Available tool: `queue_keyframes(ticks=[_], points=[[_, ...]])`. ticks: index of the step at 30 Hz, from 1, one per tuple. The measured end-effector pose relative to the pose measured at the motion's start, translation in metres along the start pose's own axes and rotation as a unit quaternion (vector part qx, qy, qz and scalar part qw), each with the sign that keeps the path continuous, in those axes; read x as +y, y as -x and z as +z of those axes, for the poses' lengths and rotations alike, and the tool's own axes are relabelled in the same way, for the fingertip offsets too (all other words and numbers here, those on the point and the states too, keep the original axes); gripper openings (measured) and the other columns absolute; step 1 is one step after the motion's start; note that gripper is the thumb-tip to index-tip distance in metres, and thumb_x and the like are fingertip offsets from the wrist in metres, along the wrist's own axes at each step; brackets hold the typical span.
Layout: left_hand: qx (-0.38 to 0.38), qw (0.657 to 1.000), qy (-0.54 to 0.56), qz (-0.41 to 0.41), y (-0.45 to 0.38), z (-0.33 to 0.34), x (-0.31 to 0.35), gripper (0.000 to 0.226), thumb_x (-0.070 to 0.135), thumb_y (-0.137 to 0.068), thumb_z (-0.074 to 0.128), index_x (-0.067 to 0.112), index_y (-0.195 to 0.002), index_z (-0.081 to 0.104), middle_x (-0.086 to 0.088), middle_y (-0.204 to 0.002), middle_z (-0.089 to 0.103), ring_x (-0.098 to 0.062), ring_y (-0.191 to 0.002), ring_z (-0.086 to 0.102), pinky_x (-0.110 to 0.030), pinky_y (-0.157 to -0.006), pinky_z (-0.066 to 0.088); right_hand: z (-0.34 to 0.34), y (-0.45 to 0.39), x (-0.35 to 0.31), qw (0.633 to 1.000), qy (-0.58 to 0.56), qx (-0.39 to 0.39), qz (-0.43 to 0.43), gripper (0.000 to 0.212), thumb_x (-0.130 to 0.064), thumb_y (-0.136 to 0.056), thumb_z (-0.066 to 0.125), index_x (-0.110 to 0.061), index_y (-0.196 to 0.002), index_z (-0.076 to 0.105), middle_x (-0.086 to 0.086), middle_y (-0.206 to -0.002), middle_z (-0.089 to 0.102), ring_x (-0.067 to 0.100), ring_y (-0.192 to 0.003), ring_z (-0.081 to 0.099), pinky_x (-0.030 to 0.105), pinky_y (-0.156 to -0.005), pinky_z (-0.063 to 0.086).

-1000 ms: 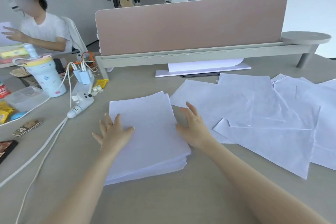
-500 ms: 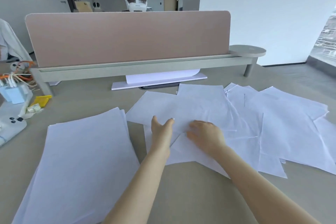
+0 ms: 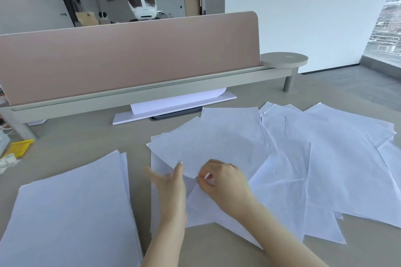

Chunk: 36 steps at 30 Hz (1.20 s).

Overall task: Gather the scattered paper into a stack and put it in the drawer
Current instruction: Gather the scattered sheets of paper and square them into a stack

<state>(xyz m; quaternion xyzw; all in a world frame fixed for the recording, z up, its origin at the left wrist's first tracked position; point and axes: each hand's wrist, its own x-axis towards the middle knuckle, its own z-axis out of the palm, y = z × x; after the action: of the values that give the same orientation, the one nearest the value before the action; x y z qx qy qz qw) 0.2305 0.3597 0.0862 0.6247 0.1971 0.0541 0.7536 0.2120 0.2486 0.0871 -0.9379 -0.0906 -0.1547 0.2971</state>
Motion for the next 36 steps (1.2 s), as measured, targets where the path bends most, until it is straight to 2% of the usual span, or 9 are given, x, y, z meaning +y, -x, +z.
queue_keyframes(ticks=[6,9,14,18,21,24,30,32,36], points=[[-0.082,0.993,-0.065,-0.049,-0.014,-0.001,0.006,0.071,0.002,-0.088,0.05,0.036,-0.144,0.023,0.004,-0.132,0.049,-0.029,-0.115,0.054,-0.033,-0.069,0.05,-0.014,0.019,-0.038,0.995,-0.016,-0.1,0.01,0.023,-0.028,-0.089,0.046,-0.02,-0.091,0.067,-0.003,-0.1,0.065,0.018,-0.09,0.065,0.029,-0.076,0.044],[-0.097,0.979,-0.177,-0.024,-0.03,0.009,0.008,0.08,-0.007,-0.083,0.045,0.033,-0.147,0.021,0.001,-0.125,0.053,-0.029,-0.105,0.059,-0.033,-0.074,0.049,-0.029,0.015,-0.025,0.983,-0.127,-0.112,0.072,0.02,-0.034,-0.09,0.051,-0.023,-0.092,0.068,-0.008,-0.106,0.067,0.01,-0.098,0.062,0.027,-0.083,0.047],[-0.117,0.956,-0.268,0.034,-0.063,0.043,0.016,0.057,-0.007,-0.079,0.033,0.022,-0.124,0.051,-0.004,-0.102,0.065,-0.031,-0.086,0.062,-0.03,-0.064,0.047,-0.074,-0.001,0.064,0.959,-0.153,0.128,0.2,0.029,-0.035,-0.09,0.055,-0.024,-0.117,0.058,-0.014,-0.135,0.046,0.007,-0.117,0.049,0.024,-0.087,0.038],[-0.15,0.924,-0.346,0.066,-0.084,0.078,0.011,0.049,-0.005,-0.077,0.032,0.015,-0.115,0.055,-0.004,-0.098,0.063,-0.024,-0.077,0.057,-0.029,-0.063,0.043,-0.089,0.001,0.131,0.908,-0.146,0.19,0.342,0.054,-0.029,-0.089,0.055,-0.016,-0.139,0.038,0.002,-0.155,0.022,0.023,-0.139,0.029,0.04,-0.11,0.031],[-0.172,0.888,-0.422,0.064,-0.097,0.101,0.011,0.043,0.003,-0.077,0.048,0.017,-0.119,0.049,-0.004,-0.107,0.063,-0.028,-0.098,0.061,-0.031,-0.075,0.047,-0.089,0.0,0.138,0.868,-0.266,0.221,0.356,0.057,-0.027,-0.089,0.055,-0.019,-0.142,0.034,-0.003,-0.154,0.018,0.016,-0.14,0.028,0.036,-0.107,0.03],[-0.187,0.845,-0.499,0.053,-0.115,0.116,0.01,0.077,0.031,-0.065,0.063,0.024,-0.137,0.035,-0.004,-0.131,0.055,-0.029,-0.121,0.049,-0.034,-0.094,0.044,-0.091,-0.003,0.139,0.809,-0.391,0.267,0.349,0.056,-0.026,-0.088,0.058,-0.024,-0.14,0.036,-0.007,-0.152,0.024,0.011,-0.14,0.025,0.034,-0.107,0.029],[-0.163,0.722,-0.656,0.151,-0.107,0.12,-0.006,0.085,0.066,-0.086,0.035,0.021,-0.151,0.004,-0.005,-0.16,0.006,-0.021,-0.148,0.003,-0.043,-0.114,0.011,-0.105,-0.004,0.155,0.643,-0.576,0.279,0.42,0.059,-0.024,-0.085,0.063,-0.023,-0.139,0.039,-0.004,-0.129,0.045,0.013,-0.113,0.048,0.031,-0.089,0.04],[-0.203,0.699,-0.658,0.192,-0.105,0.12,-0.009,0.081,0.065,-0.087,0.034,0.024,-0.151,0.004,0.001,-0.161,0.005,-0.016,-0.148,0.002,-0.043,-0.116,0.007,-0.108,-0.005,0.155,0.658,-0.568,0.228,0.439,0.041,-0.017,-0.088,0.061,-0.015,-0.128,0.05,0.0,-0.124,0.05,0.018,-0.11,0.052,0.033,-0.09,0.042],[-0.292,0.662,-0.655,0.22,-0.102,0.116,-0.011,0.075,0.063,-0.089,0.032,0.032,-0.15,0.003,0.012,-0.16,0.006,-0.01,-0.148,0.002,-0.044,-0.119,0.003,-0.108,-0.003,0.147,0.685,-0.57,0.135,0.434,0.011,-0.004,-0.091,0.052,-0.011,-0.09,0.061,0.006,-0.079,0.064,0.021,-0.067,0.061,0.028,-0.058,0.051]])
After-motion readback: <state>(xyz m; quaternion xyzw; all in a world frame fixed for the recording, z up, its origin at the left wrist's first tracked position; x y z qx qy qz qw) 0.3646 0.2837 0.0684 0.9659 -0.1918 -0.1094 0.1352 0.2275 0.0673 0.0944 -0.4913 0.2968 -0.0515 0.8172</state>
